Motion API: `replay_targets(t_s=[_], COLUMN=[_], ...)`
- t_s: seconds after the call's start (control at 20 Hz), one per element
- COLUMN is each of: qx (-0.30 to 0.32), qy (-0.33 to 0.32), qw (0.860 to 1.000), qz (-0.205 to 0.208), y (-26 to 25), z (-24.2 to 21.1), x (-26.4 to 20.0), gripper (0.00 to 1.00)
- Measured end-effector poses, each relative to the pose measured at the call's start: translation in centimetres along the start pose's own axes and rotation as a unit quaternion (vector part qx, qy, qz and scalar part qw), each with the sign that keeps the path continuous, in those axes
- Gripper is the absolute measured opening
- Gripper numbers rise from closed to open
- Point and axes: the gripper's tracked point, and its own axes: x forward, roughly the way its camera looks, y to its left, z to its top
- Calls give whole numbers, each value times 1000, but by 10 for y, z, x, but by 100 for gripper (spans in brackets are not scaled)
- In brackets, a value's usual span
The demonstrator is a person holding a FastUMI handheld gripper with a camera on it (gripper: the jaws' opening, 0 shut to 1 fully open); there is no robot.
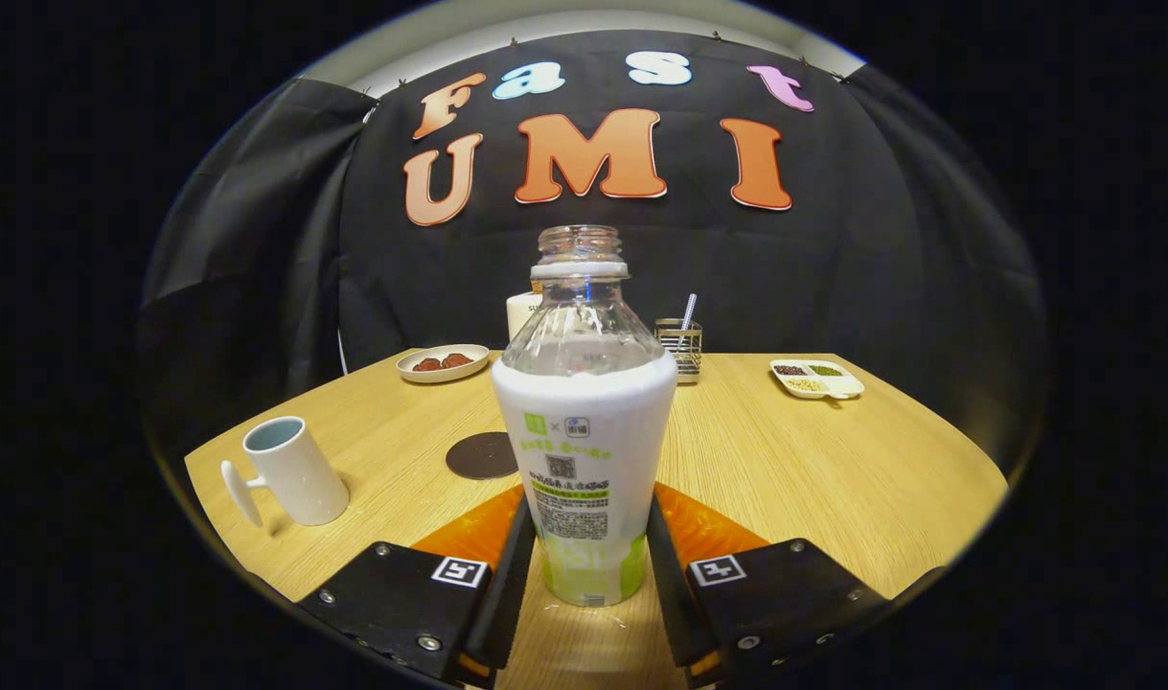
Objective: Take the bottle from table, then pour the juice into the cup, finally place the bottle on the coaster
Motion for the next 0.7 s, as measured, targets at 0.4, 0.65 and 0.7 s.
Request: replay_targets(t_s=[0.4,0.65,0.7], qx=[-65,-150,-167], qy=[-8,-45,-51], qw=[998,986,982], qz=[-17,-65,-71], y=[6,6,8], z=[28,54,57], x=[1,-3,-3], gripper=[55,55,55])
